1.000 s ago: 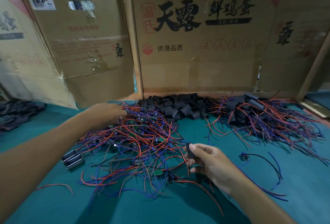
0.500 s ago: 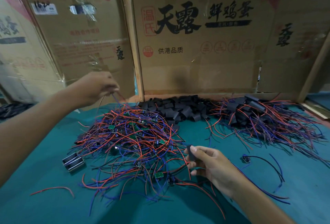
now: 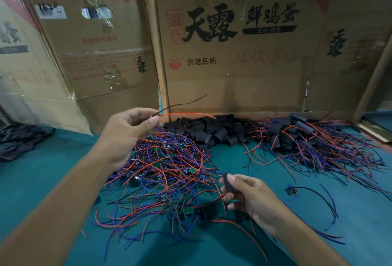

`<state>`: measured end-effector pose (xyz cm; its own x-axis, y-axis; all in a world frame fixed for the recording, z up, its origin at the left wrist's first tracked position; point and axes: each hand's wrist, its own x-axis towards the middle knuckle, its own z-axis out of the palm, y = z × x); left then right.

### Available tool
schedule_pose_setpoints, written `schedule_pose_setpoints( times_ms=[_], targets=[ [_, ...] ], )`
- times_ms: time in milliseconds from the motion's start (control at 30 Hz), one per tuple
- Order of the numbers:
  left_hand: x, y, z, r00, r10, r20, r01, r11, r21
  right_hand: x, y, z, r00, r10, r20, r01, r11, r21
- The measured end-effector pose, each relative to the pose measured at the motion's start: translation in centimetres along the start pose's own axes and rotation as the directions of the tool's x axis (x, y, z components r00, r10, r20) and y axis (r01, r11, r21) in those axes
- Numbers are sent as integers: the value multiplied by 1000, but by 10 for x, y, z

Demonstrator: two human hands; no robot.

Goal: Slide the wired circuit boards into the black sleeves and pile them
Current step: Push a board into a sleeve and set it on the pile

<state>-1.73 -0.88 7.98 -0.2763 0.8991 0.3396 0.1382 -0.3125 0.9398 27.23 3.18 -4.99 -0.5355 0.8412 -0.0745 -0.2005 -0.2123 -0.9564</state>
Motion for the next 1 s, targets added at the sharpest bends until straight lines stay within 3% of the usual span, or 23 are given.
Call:
schedule_pose_setpoints(
  times_ms=[67, 167, 333, 533, 667, 800, 867, 1000],
  targets=[
    [-13, -14, 15, 998, -67, -5, 61, 942, -329, -1, 0, 1, 999, -30, -34, 30, 1000, 6],
    [-28, -36, 40, 990, -138, -11, 108, 815, -569, 0, -1, 1, 979, -135, -154, 137, 991, 7],
    [-41, -63, 69, 970, -244, -12, 143, 605, -784, 1, -2, -3, 948, -245, -204, 216, 964, -154],
    [-46, -68, 75, 967, -254, 30, 140, 429, -892, -1, 8, 9, 962, -268, -42, 225, 874, -431],
    [-50, -64, 78, 964, -262, 53, 164, 422, -892, -10, 9, 25, 958, -287, 29, 255, 797, -548],
    [-54, -65, 89, 963, -267, 46, 160, 422, -892, -18, 10, 45, 971, -232, 52, 238, 950, -203],
    [-57, -64, 96, 962, -270, 36, 165, 472, -866, -22, 15, 53, 976, -178, 125, 187, 980, -63],
    [-60, -63, 99, 958, -283, -48, 137, 598, -790, -28, 10, 61, 970, -102, 221, 91, 994, 57]
  ],
)
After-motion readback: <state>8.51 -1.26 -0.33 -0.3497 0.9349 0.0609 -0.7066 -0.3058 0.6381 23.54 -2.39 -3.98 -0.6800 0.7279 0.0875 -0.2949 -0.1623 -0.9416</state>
